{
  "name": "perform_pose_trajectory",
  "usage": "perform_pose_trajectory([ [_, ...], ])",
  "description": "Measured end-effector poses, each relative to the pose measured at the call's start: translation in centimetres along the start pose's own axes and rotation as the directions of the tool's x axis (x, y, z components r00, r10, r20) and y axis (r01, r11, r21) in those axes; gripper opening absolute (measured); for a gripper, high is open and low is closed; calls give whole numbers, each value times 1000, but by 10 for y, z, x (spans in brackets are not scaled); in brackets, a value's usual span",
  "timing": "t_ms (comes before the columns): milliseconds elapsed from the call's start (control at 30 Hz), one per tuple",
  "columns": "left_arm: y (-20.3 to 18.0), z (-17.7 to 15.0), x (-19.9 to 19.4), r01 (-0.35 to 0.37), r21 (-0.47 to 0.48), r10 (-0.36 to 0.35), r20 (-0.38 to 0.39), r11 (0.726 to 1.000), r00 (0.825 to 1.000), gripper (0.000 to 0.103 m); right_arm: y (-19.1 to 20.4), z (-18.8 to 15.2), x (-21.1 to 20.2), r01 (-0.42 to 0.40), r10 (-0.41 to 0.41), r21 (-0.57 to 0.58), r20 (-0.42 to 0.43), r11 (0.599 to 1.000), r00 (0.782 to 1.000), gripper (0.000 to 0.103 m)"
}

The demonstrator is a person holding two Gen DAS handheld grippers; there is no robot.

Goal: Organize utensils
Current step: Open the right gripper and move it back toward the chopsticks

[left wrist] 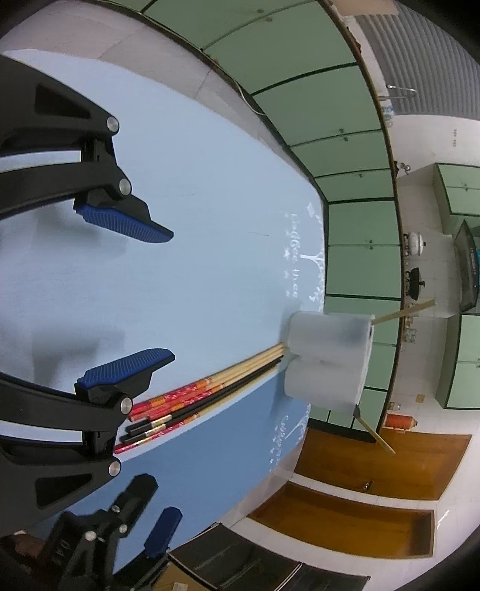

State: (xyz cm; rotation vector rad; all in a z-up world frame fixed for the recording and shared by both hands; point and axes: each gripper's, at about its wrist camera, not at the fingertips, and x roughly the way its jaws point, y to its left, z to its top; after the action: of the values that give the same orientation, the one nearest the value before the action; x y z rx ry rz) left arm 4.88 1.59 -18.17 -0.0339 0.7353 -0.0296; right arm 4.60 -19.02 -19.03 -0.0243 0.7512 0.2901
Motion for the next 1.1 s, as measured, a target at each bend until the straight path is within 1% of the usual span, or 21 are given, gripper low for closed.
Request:
perform_pose_trajectory([
  [133,0,-4,1,-7,1,7,-3,1000,1000,59,10,-6,5,1,-1,-26,-18,1000,1000,54],
  [200,2,-4,1,-9,-6,9,-3,1000,1000,59,12,-7,7,-1,0,-30,-30,1000,1000,46],
  [367,5,-3,1,-15,-15,15,0,1000,1000,59,16,-11,13,-19,16,-50,-61,999,998,35],
  [467,5,-2,2,-12,-16,11,-4,1000,1000,59,21,-12,16,-30,25,-74,-69,997,997,30],
  [600,4,-3,3,-7,-12,7,-5,1000,1000,59,20,-11,17,-14,9,-82,-71,997,997,24],
  [733,4,-2,5,-5,-16,5,-8,1000,1000,59,5,-8,15,-1,-2,-32,-78,999,997,23],
  [833,4,-2,6,-1,-20,1,-11,1000,1000,59,-8,-7,13,-37,38,20,-84,999,996,26],
  [967,2,-2,5,6,-21,-7,-13,1000,1000,59,-5,-10,11,-77,78,20,-85,997,993,26],
  [1100,2,-3,3,10,-17,-10,-11,1000,1000,59,-1,-10,13,-72,73,11,-81,997,994,26],
])
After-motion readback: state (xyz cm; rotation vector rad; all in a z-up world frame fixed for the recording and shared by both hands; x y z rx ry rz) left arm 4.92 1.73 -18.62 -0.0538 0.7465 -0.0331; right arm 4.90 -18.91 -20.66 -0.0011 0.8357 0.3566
